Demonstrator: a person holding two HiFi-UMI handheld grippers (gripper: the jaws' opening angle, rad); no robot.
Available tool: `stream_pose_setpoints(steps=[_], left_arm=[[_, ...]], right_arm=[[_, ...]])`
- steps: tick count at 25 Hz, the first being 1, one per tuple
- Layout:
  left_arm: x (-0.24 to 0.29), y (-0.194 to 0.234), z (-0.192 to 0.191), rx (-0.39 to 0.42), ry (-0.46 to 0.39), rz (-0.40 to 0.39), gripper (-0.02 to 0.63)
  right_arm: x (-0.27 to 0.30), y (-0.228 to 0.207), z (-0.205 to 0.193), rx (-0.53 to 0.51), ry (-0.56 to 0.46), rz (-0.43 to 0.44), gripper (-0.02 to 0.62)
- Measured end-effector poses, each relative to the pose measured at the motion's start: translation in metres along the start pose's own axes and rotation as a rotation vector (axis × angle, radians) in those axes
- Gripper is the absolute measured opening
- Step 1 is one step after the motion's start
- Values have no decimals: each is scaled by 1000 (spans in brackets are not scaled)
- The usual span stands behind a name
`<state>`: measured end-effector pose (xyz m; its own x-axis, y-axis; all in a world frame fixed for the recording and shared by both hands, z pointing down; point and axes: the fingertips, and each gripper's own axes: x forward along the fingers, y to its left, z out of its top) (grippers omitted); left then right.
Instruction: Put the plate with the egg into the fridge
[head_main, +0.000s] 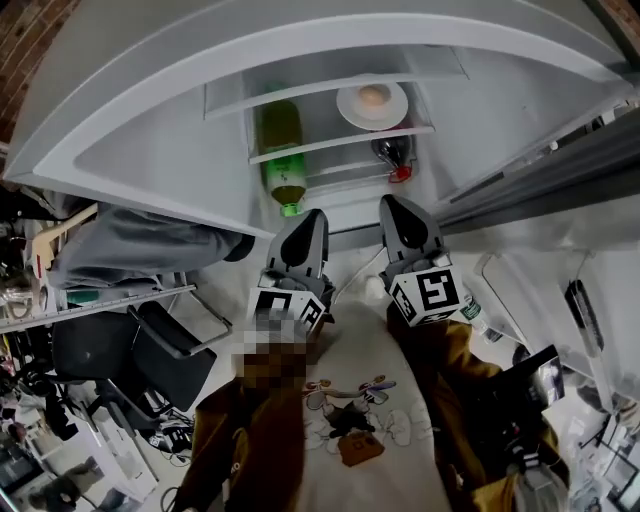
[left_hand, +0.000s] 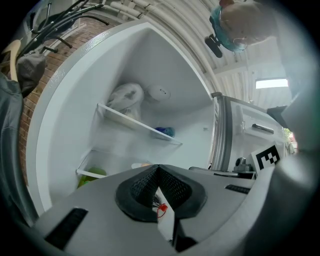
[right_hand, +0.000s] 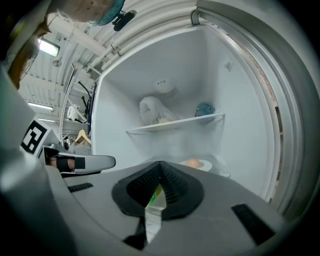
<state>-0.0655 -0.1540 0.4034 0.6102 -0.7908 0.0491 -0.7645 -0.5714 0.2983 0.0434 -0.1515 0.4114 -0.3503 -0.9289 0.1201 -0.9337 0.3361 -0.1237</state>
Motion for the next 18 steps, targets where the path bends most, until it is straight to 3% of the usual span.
stream_pose_setpoints(steps=[18], left_arm=[[-1, 1, -6, -22, 10, 20, 8]], right_arm=[[2, 7, 7, -32, -6, 33, 6]])
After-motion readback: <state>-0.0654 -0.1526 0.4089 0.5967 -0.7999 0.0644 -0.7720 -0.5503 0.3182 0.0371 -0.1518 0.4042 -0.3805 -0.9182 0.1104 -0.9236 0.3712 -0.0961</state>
